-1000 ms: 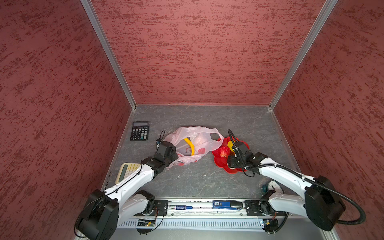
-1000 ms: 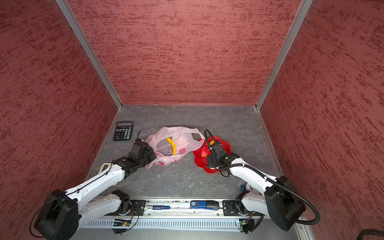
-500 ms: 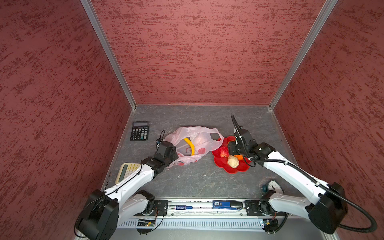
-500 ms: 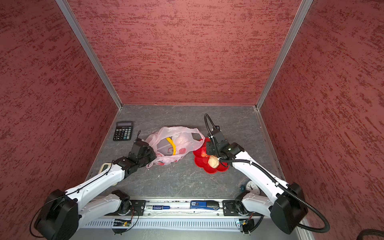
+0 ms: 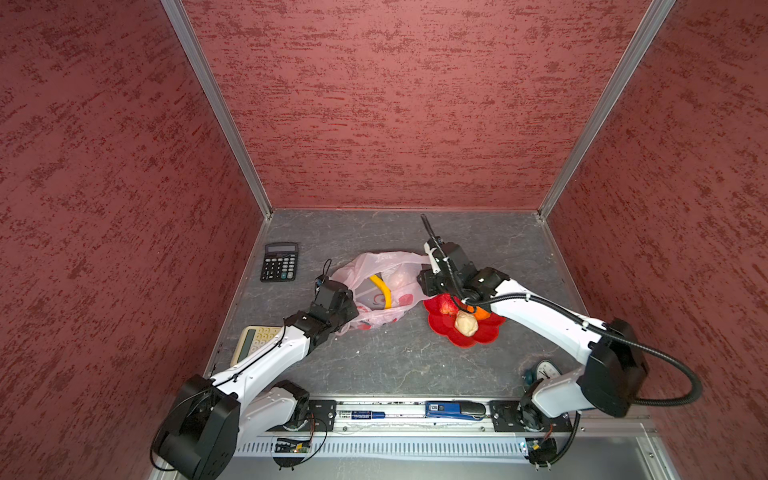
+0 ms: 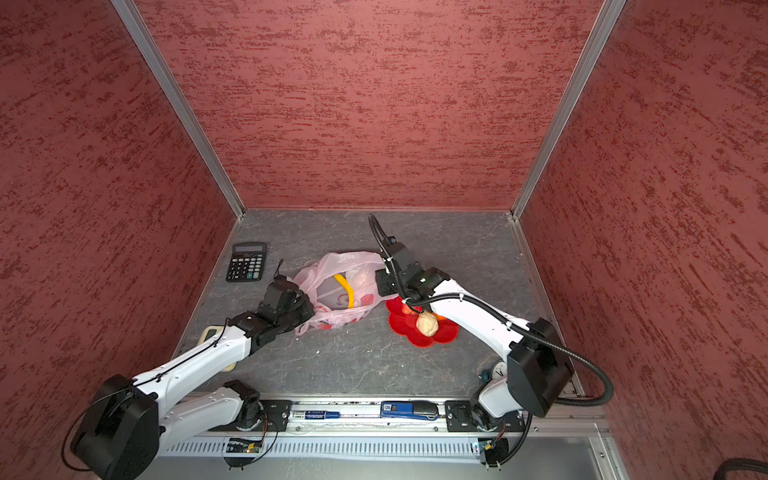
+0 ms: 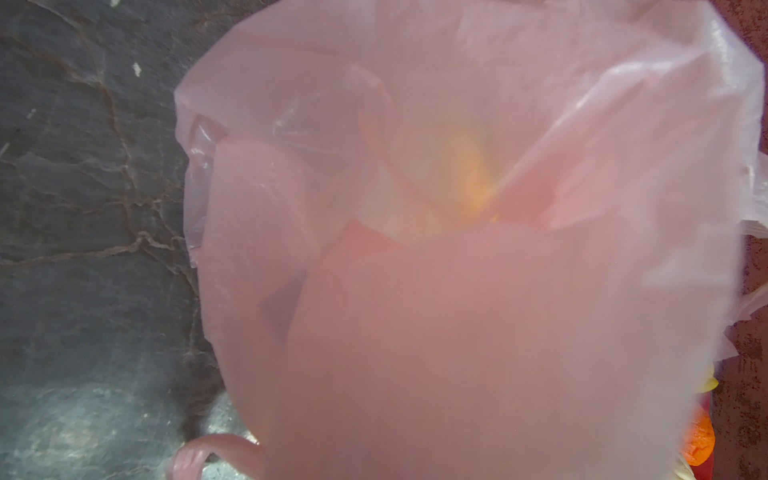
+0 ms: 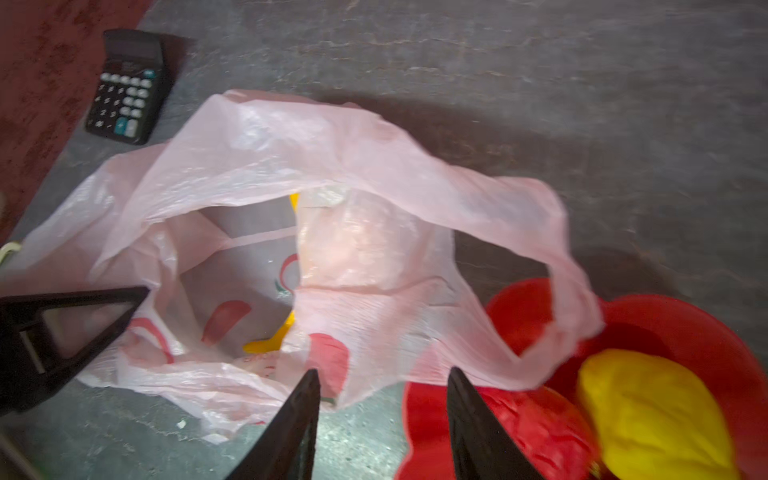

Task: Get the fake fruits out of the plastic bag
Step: 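Move the right gripper back into the bag mouth toward the yellow banana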

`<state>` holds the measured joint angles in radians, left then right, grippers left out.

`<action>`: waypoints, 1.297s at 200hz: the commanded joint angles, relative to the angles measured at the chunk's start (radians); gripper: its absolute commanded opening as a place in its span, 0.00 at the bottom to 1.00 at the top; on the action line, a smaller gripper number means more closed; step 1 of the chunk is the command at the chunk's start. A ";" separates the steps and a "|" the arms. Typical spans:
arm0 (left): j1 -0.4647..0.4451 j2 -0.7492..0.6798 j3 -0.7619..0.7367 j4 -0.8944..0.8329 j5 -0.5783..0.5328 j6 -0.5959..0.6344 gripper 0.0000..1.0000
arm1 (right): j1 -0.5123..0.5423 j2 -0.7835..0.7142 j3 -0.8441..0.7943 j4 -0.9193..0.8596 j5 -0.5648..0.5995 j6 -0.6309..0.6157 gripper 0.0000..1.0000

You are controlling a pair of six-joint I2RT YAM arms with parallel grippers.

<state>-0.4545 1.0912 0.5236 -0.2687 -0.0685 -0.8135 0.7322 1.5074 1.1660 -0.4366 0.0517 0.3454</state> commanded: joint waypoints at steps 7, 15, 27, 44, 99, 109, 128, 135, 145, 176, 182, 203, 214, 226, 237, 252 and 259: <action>-0.003 -0.003 0.015 0.011 0.004 0.022 0.01 | 0.055 0.096 0.090 0.080 -0.045 -0.045 0.48; -0.003 -0.004 0.013 0.011 0.005 0.025 0.01 | 0.070 0.129 0.113 0.083 -0.038 -0.052 0.47; -0.002 -0.004 0.013 0.007 0.006 0.025 0.01 | 0.085 0.174 0.145 0.091 -0.040 -0.058 0.46; -0.003 -0.002 0.016 0.005 0.007 0.027 0.01 | 0.095 0.235 0.184 0.103 -0.063 -0.065 0.45; -0.004 -0.002 0.006 0.017 0.015 0.024 0.01 | 0.104 0.367 0.273 0.069 -0.097 -0.102 0.41; -0.004 -0.004 0.001 0.022 0.018 0.023 0.01 | 0.103 0.387 0.285 0.063 -0.097 -0.109 0.41; -0.005 -0.005 -0.005 0.026 0.019 0.019 0.01 | 0.104 0.427 0.314 0.048 -0.093 -0.119 0.41; -0.006 -0.005 -0.008 0.029 0.020 0.019 0.01 | 0.104 0.441 0.323 0.042 -0.090 -0.121 0.41; -0.007 -0.007 -0.012 0.034 0.021 0.016 0.01 | 0.104 0.462 0.337 0.032 -0.078 -0.121 0.41; -0.008 -0.008 -0.022 0.040 0.024 0.010 0.01 | 0.104 0.503 0.353 0.028 -0.046 -0.120 0.40; -0.008 -0.009 -0.021 0.039 0.023 0.010 0.01 | 0.104 0.510 0.357 0.026 -0.039 -0.120 0.40; -0.008 -0.010 -0.020 0.039 0.022 0.010 0.01 | 0.104 0.529 0.361 0.022 -0.023 -0.119 0.41; -0.009 -0.008 -0.020 0.040 0.022 0.011 0.01 | 0.103 0.541 0.362 0.022 -0.020 -0.117 0.41; -0.008 -0.007 -0.019 0.037 0.024 0.010 0.01 | 0.104 0.551 0.364 0.022 -0.017 -0.113 0.40; -0.009 -0.008 -0.020 0.038 0.023 0.010 0.01 | 0.104 0.559 0.364 0.024 -0.011 -0.111 0.40; -0.009 -0.008 -0.021 0.036 0.022 0.009 0.01 | 0.103 0.571 0.366 0.025 0.001 -0.107 0.40; -0.009 -0.008 -0.022 0.037 0.022 0.008 0.01 | 0.104 0.578 0.367 0.026 0.006 -0.104 0.40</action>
<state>-0.4603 1.0904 0.5129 -0.2504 -0.0498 -0.8036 0.8299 2.0594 1.4990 -0.4011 0.0147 0.2459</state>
